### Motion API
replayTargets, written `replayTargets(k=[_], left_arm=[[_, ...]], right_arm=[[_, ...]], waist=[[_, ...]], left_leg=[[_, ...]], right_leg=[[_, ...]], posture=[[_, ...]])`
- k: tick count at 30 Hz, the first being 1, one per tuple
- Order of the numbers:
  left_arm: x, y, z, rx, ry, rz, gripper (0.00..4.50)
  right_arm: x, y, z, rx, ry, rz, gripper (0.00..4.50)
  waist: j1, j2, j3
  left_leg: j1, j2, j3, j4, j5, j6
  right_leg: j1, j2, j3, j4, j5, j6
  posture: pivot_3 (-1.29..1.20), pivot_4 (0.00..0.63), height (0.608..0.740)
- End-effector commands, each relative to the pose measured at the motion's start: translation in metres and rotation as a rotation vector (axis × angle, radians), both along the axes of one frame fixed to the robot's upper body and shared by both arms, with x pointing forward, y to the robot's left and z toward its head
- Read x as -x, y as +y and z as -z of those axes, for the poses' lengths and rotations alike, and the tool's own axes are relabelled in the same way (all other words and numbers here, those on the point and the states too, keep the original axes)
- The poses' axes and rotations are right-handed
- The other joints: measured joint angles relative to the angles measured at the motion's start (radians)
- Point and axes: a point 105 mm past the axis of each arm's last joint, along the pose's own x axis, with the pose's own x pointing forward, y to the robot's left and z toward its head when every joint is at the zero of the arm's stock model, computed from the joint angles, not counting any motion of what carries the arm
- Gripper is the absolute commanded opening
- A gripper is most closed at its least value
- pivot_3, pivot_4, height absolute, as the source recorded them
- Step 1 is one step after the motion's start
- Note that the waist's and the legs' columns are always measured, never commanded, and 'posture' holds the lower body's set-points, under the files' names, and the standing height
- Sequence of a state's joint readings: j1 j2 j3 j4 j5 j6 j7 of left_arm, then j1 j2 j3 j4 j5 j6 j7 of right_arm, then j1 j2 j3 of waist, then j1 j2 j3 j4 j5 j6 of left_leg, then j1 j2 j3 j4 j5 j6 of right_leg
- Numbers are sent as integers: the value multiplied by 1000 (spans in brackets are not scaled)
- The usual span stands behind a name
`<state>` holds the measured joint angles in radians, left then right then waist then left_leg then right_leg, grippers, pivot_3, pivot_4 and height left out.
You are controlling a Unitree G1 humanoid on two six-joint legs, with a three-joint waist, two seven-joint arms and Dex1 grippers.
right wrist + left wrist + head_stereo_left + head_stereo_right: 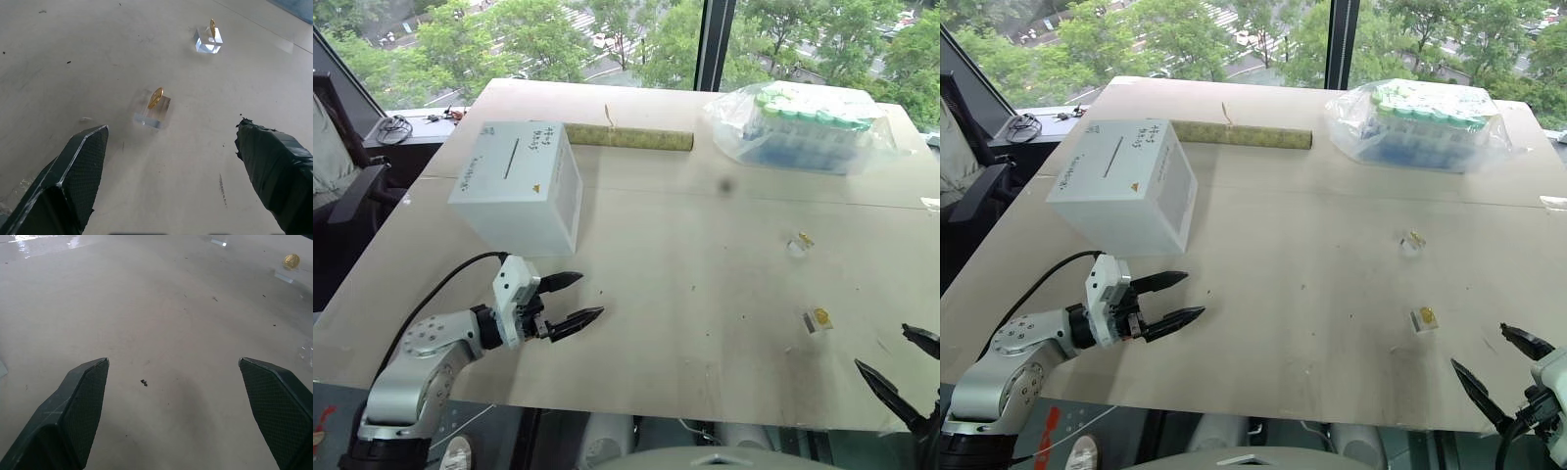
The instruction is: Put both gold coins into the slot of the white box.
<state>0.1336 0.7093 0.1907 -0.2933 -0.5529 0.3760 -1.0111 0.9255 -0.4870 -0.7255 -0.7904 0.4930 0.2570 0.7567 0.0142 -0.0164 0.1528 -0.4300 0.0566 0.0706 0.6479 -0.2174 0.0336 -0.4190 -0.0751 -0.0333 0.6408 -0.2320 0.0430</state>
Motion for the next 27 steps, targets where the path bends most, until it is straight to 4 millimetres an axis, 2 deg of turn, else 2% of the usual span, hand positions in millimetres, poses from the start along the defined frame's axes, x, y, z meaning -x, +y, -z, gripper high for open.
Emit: replayTargets(k=[1,3,6,10,12,14,15,19,23,24,25,27], left_arm=[[2,2,-14,17,-48,32,4333],[5,-6,-24,46,-69,107,4333],[7,-11,-32,58,-108,165,4333],[19,-21,-44,102,-97,303,4333],[22,-26,-48,99,-102,345,4500],[30,-41,-61,134,-109,448,4500],[35,-46,-63,128,-95,498,4500],[35,-61,-72,125,-104,543,4500],[37,-69,-80,127,-115,564,4500],[38,-71,-82,126,-118,568,4500],[38,-72,-84,126,-122,570,4500],[40,-75,-87,121,-132,576,4500]], right_arm=[[-8,5,-13,36,-16,17,4500],[-16,15,-15,42,16,27,4500],[-24,26,-16,-48,31,44,4500],[-32,31,-11,-136,63,78,4500],[-37,27,-6,-131,84,108,3992],[-42,26,1,-127,117,107,3283],[-44,24,6,-124,142,113,3107],[-50,20,22,-123,205,121,3107],[-59,20,24,-137,212,116,3107],[-62,20,24,-135,212,117,2527],[-63,20,24,-128,212,114,2284],[-66,20,24,-134,213,115,2284]], waist=[[0,0,0],[-3,0,0],[0,0,-1],[1,-1,-1],[1,-1,-1],[1,-1,-1],[0,-2,-1],[1,-2,-1],[-2,-2,-1],[-2,-2,-1],[-1,-2,-1],[0,-2,-1]], left_leg=[[0,0,0,0,0,0],[0,0,0,0,0,0],[0,0,1,0,0,0],[-1,-1,0,0,0,0],[-1,-1,1,0,0,1],[-1,-1,1,1,1,2],[-1,-1,1,1,2,5],[0,-1,1,2,3,6],[0,-1,1,2,3,6],[0,-1,1,2,3,6],[0,-1,1,2,3,6],[0,-2,1,2,3,6]], right_leg=[[0,0,0,0,0,0],[0,0,0,0,0,0],[0,-1,-2,0,1,-1],[0,-1,-6,0,2,-4],[0,2,-6,0,2,-4],[0,3,-6,0,2,-4],[0,4,-6,0,2,-3],[1,4,-6,0,1,-1],[2,6,-5,0,1,-1],[2,7,-5,0,1,-1],[2,7,-4,0,1,-1],[2,7,-4,0,1,-1]], posture=[[0,150,740],[0,150,740],[0,150,740],[0,150,740],[0,150,740],[0,150,740],[0,150,740],[0,150,740],[0,150,740],[0,150,740],[0,150,740],[0,150,740]])
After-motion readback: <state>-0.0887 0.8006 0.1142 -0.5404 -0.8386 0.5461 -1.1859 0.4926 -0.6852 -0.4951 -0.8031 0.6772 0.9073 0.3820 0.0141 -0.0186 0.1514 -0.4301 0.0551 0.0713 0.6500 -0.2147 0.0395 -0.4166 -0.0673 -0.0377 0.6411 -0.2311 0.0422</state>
